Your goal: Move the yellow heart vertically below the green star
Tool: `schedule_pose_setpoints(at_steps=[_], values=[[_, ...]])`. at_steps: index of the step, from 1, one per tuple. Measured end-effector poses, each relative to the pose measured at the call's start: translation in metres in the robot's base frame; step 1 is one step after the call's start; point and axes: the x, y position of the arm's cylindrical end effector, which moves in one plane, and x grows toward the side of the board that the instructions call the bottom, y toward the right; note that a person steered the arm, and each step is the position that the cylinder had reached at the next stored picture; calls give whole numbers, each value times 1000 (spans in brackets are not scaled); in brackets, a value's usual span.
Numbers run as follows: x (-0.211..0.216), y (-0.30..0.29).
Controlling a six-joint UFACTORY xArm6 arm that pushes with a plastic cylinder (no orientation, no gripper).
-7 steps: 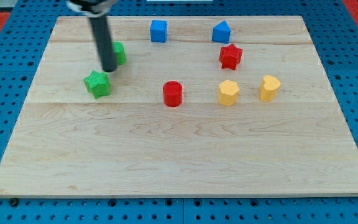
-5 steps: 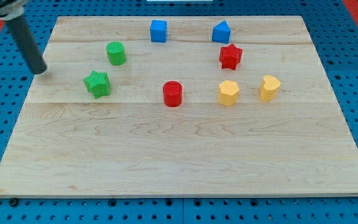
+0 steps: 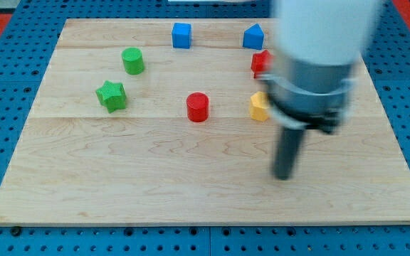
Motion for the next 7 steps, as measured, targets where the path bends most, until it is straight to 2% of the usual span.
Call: schedule_pose_setpoints(at_steps=[2, 3, 4, 5, 6, 7], values=[[-40, 145], [-82, 163], [-144, 149], [-167, 76], [-156, 15], [-122, 5]])
